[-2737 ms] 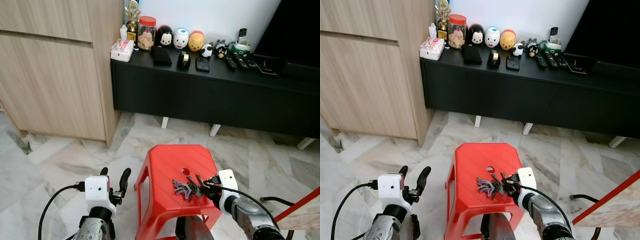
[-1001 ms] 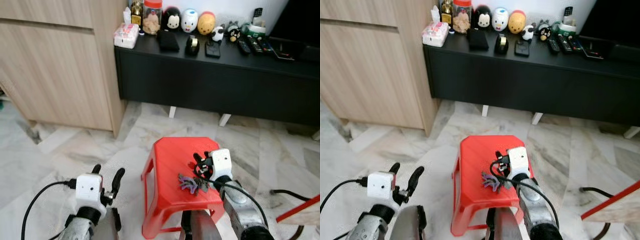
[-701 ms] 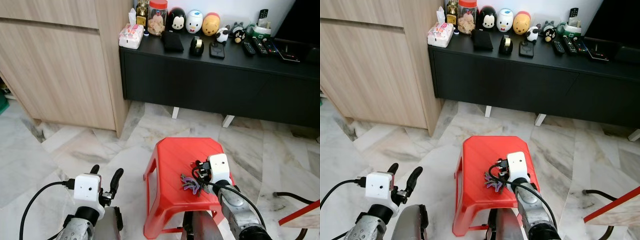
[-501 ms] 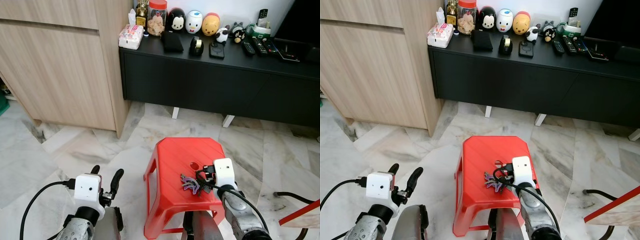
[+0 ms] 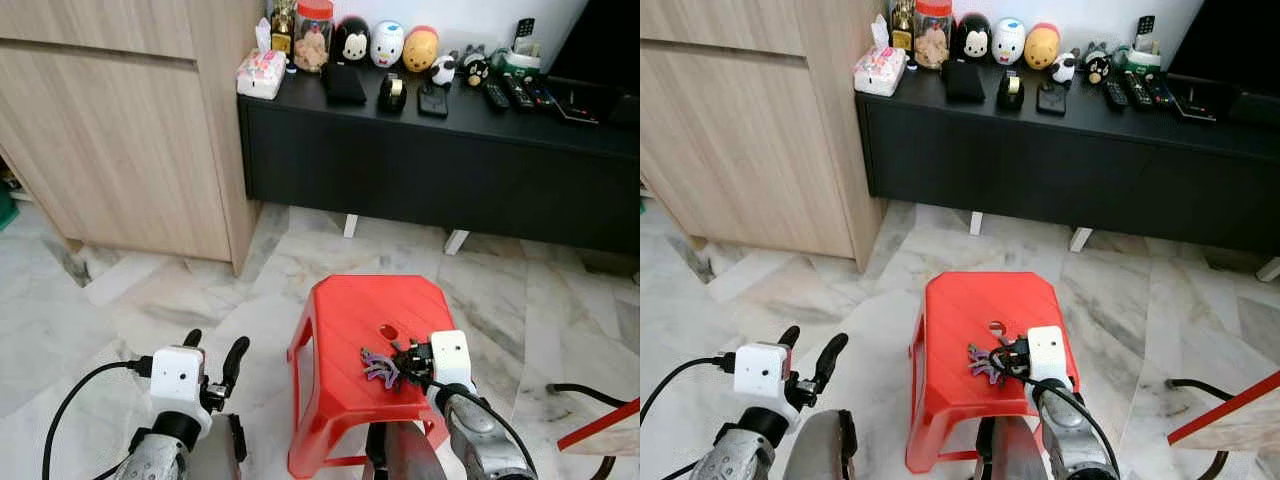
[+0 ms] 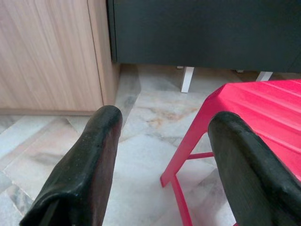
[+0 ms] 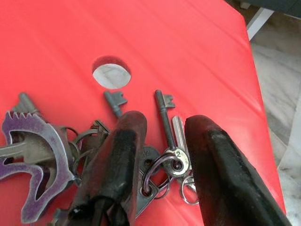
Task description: Hang keys on a hook
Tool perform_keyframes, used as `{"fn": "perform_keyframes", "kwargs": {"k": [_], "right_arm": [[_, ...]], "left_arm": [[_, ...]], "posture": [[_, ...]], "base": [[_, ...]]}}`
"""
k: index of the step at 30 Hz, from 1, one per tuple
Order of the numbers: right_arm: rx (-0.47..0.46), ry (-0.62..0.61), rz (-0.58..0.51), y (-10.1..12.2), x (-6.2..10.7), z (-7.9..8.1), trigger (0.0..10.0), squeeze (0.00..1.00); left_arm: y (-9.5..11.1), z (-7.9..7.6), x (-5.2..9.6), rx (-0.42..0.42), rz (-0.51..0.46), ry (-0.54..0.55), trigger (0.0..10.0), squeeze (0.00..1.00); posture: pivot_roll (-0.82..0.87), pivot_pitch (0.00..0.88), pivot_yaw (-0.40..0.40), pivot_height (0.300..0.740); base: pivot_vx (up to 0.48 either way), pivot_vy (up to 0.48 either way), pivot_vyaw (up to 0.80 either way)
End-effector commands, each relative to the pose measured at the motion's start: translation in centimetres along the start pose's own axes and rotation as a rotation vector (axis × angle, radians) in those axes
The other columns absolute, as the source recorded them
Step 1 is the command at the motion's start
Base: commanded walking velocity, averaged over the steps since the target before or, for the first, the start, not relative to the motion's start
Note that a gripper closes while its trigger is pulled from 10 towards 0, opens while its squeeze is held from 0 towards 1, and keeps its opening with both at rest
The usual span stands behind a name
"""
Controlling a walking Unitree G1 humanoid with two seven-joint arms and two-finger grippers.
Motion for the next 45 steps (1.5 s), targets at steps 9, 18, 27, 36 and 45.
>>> {"fn": "perform_keyframes", "kwargs": {"k": [9, 18, 27, 36, 45], "right_arm": [[0.023, 0.034, 0.024, -0.6, 0.6, 0.3, 10.0, 0.0], [0.026, 0.023, 0.026, -1.2, 1.5, 0.2, 10.0, 0.0], [0.031, 0.026, 0.055, -1.9, 1.8, 0.1, 10.0, 0.0], [0.038, 0.033, 0.076, -2.1, 1.4, 0.0, 10.0, 0.0], [0.041, 0.034, 0.083, -2.2, 1.3, 0.1, 0.0, 0.0]], "left_arm": [[0.0, -0.4, -0.2, 0.006, 0.001, -0.01, 10.0, 0.0], [0.0, -0.5, -0.3, 0.003, 0.002, -0.016, 10.0, 0.0], [-0.1, -0.5, -0.3, 0.004, 0.006, -0.021, 10.0, 0.0], [-0.2, -0.8, -0.2, 0.008, 0.008, -0.023, 10.0, 0.0], [-0.2, -0.7, -0.3, 0.008, 0.007, -0.021, 10.0, 0.0]], "posture": [[0.15, 0.102, -0.127, 0.59], [0.14, 0.101, -0.126, 0.59], [0.14, 0.103, -0.125, 0.59], [0.14, 0.106, -0.128, 0.59], [0.14, 0.108, -0.129, 0.59]], "base": [[0.0, 0.0, 0.0], [0.0, 0.0, 0.0], [0.0, 0.0, 0.0], [0.0, 0.0, 0.0], [0.0, 0.0, 0.0]]}}
Point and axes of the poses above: a point about 5 cm out from each wrist's last joint towards the gripper, its own x axis pointing back from the gripper into the wrist, its own y axis along the axis of the wrist's last joint, z = x × y, the point moved 2 cm from there along -x, pointing out of the wrist towards the gripper, and after that the axes turned 10 degrees about x, right-handed, at the moved point
